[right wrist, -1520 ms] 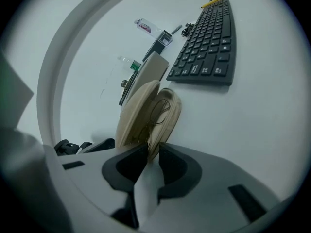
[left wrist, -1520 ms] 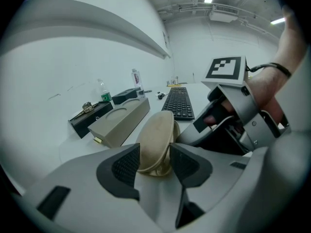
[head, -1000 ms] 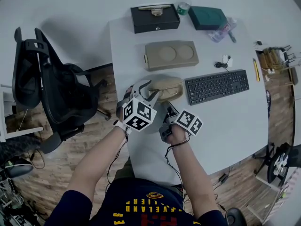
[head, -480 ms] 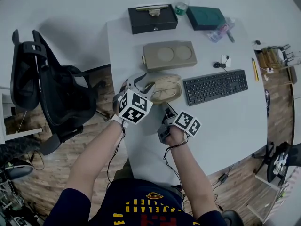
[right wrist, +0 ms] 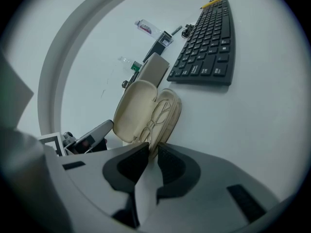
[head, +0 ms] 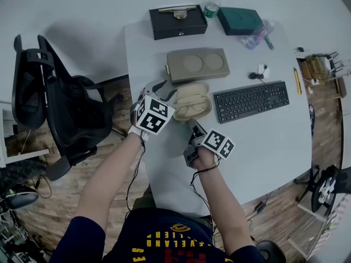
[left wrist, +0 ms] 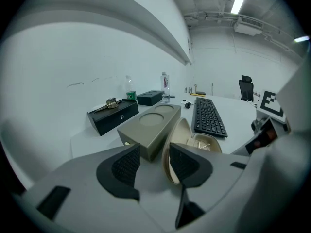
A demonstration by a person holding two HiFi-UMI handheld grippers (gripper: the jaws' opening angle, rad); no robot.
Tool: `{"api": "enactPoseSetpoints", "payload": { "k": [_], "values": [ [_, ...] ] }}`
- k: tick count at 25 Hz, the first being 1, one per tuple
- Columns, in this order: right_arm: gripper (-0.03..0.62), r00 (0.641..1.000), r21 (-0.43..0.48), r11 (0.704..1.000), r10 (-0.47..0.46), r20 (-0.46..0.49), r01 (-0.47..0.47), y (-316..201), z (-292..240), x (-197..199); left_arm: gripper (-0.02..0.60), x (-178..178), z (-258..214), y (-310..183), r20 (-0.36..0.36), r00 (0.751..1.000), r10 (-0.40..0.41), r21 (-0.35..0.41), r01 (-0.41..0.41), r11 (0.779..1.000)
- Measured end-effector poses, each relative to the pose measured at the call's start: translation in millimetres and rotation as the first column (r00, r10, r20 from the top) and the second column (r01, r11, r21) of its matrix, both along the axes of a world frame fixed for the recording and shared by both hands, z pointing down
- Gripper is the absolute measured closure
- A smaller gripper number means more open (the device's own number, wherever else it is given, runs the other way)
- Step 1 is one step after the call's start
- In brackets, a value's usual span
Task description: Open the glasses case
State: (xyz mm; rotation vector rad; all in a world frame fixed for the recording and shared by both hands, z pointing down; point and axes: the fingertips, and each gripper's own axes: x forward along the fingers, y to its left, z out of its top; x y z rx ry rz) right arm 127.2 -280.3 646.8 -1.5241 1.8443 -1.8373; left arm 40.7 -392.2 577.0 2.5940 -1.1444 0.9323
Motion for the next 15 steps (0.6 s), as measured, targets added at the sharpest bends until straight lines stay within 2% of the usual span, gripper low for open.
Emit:
{"api": "enactPoseSetpoints", "payload": {
  "k": [6, 15],
  "values": [
    [0.523, 1.0, 0.0, 1.0, -0.001, -0.002, 0.001, -0.5, -0.1, -0.2, 0.379, -6.1, 12.3, -10.6, -0.002, 1.0, -0.026, -0.05, 0.026, 0.998],
    [0.524, 1.0, 0.001, 1.0, -0.012, -0.01, 0.012, -1.5, -0.6, 0.6, 0.379, -13.1, 27.6, -19.9, 0.045, 0.999, -0.026, -0.074, 0.03, 0.997]
  ]
}}
